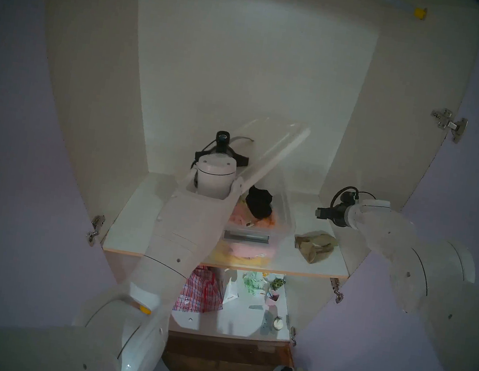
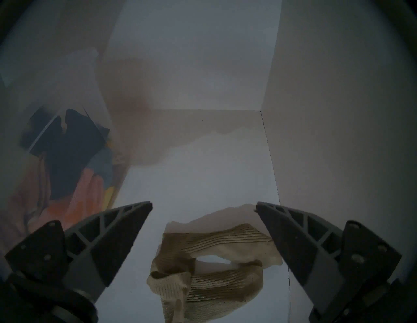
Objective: Take socks out of the storage bin, place them on top of the cabinet, and put the lid back on the bin
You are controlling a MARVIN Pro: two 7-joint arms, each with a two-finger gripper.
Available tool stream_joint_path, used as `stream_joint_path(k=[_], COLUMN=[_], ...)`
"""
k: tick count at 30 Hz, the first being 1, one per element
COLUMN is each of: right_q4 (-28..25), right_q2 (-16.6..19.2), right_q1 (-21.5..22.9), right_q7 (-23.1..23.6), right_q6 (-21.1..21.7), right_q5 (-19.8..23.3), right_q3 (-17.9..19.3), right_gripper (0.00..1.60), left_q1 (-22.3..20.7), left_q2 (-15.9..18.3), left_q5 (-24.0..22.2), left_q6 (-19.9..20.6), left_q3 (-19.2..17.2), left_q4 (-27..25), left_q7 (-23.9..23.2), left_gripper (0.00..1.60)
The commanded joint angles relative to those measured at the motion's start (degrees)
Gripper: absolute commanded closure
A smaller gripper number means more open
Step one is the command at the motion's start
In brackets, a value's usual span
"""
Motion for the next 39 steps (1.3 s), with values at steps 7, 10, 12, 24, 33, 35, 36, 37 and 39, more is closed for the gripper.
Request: stream_joint_path(k=[7, 10, 12, 24, 33, 35, 36, 37, 39], right_q4=[-1.19, -1.21, -1.21, -1.22, -1.22, -1.21, -1.2, -1.19, -1.2], right_q2=[-0.1, -0.1, -0.1, -0.09, -0.09, -0.1, -0.1, -0.1, -0.1], right_q1=[1.73, 1.74, 1.74, 1.73, 1.72, 1.72, 1.71, 1.71, 1.71], right_q7=[0.15, 0.16, 0.17, 0.19, 0.2, 0.19, 0.19, 0.19, 0.19], right_q6=[-0.82, -0.87, -0.9, -0.9, -0.88, -0.84, -0.83, -0.81, -0.81], right_q5=[0.11, 0.11, 0.11, 0.1, 0.1, 0.09, 0.09, 0.09, 0.09], right_q3=[0.17, 0.18, 0.18, 0.2, 0.22, 0.22, 0.22, 0.22, 0.22], right_gripper=[0.0, 0.0, 0.0, 0.0, 0.0, 0.0, 0.0, 0.0, 0.0], left_q1=[-2.33, -2.18, -1.46, -3.78, -6.02, -7.99, -8.68, -10.06, -11.27], left_q2=[-10.08, -11.03, -11.02, -12.32, -14.23, -14.23, -14.17, -14.17, -14.16], left_q5=[1.42, 1.93, 2.96, 2.73, 1.87, 1.9, 1.82, 1.79, 1.64], left_q6=[2.61, 3.29, 4.06, 7.54, 6.7, 6.1, 6.04, 5.27, 5.04], left_q3=[1.47, 1.6, 2.06, 7.69, 8.86, 8.23, 7.98, 7.53, 7.28], left_q4=[-1.67, -0.16, 1.19, 11.7, 21.08, 23.69, 24.41, 26.01, 27.31], left_q7=[12.31, 18.24, 22.53, 34.3, 35.02, 35.41, 35.45, 36.0, 36.1], left_gripper=[1.6, 1.6, 1.6, 1.6, 1.6, 1.6, 1.6, 1.6, 1.6])
